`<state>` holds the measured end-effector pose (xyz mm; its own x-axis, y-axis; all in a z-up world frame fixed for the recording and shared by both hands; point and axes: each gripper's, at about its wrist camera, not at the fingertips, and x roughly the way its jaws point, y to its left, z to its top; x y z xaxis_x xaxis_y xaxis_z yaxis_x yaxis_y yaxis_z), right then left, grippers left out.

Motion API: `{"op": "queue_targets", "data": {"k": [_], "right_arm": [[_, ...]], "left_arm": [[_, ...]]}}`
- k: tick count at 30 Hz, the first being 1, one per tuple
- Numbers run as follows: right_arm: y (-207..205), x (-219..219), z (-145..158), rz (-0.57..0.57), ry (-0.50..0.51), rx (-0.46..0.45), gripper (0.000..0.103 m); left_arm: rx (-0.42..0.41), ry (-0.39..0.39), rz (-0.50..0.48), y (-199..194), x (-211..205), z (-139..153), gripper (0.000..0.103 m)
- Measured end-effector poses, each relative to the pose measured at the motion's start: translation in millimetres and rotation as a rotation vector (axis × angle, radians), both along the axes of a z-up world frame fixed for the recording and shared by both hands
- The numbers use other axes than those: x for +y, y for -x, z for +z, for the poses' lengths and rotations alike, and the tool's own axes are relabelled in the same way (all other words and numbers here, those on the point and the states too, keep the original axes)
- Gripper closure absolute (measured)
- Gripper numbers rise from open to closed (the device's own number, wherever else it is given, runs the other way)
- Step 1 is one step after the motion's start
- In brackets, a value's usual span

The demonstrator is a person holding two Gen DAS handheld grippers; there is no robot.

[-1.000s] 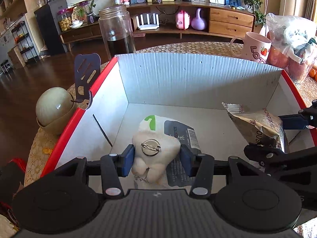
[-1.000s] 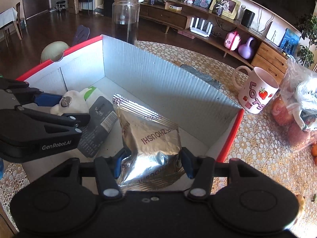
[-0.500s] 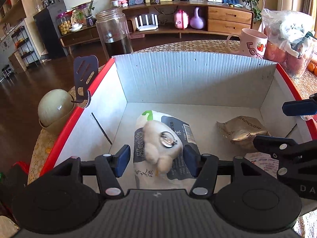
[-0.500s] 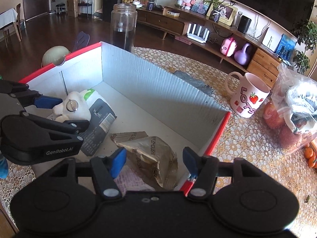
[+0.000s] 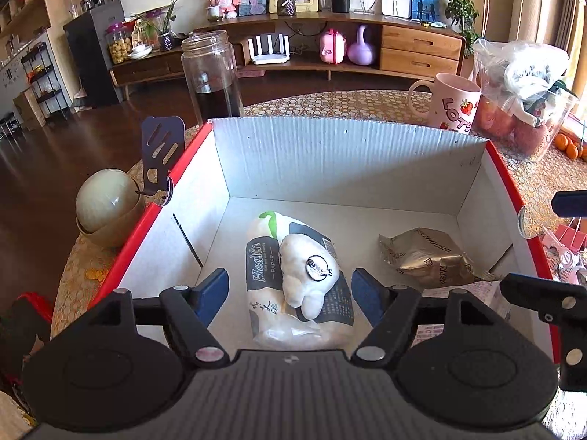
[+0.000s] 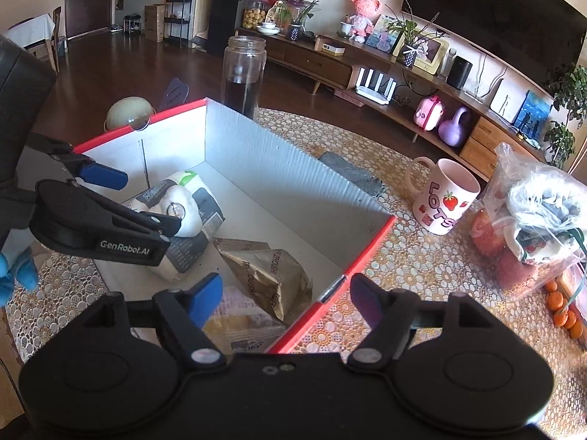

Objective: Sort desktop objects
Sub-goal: 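Carry the foil bag and plush toy into the red shoebox and release both, then move both tools back over the cable and clips on the table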

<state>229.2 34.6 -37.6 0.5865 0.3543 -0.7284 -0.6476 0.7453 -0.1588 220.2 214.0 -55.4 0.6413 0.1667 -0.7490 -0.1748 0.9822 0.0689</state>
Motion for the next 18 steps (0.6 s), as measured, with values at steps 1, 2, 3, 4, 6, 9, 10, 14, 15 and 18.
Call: {"op": "queue_targets", "data": {"k": [1,2,3,4,6,9,10,14,15,18], "right_arm": [[1,-4,3,-0.007,-0.009,0.000,0.023],[2,-9,6,-0.014,-0.021,0.000,0.021],[3,-14,8,-0.020,-0.035,0.001,0.019],[4,-19,11,-0.025,-0.050,0.004,0.018],[8,-31,16,-0.037,-0.072,0.009,0.017],[14,-47,24,-0.047,-0.097,0.008,0.015],[16,-54,26,-0.048,-0.104,0.007,0.015],[27,-82,34,-0.056,-0.121,0.000,0.011],[30,-90,36,-0.060,-0.122,-0.005,0.010],[36,-115,42,-0.090,-0.130,-0.017,0.009]], "left_arm": [[-0.005,0.003,-0.002,1,-1,2,0.029],[-0.009,0.006,-0.004,3,-3,4,0.027],[-0.013,0.007,-0.005,4,-6,6,0.025],[-0.015,0.008,-0.008,6,-8,7,0.024],[-0.020,0.005,-0.010,9,-12,9,0.022],[-0.035,-0.019,0.003,14,-19,13,0.017],[-0.039,-0.018,0.004,16,-21,15,0.017],[-0.048,-0.008,0.002,24,-28,21,0.011],[-0.052,-0.010,-0.001,26,-30,22,0.008],[-0.064,-0.010,-0.009,34,-38,27,0.003]]}}
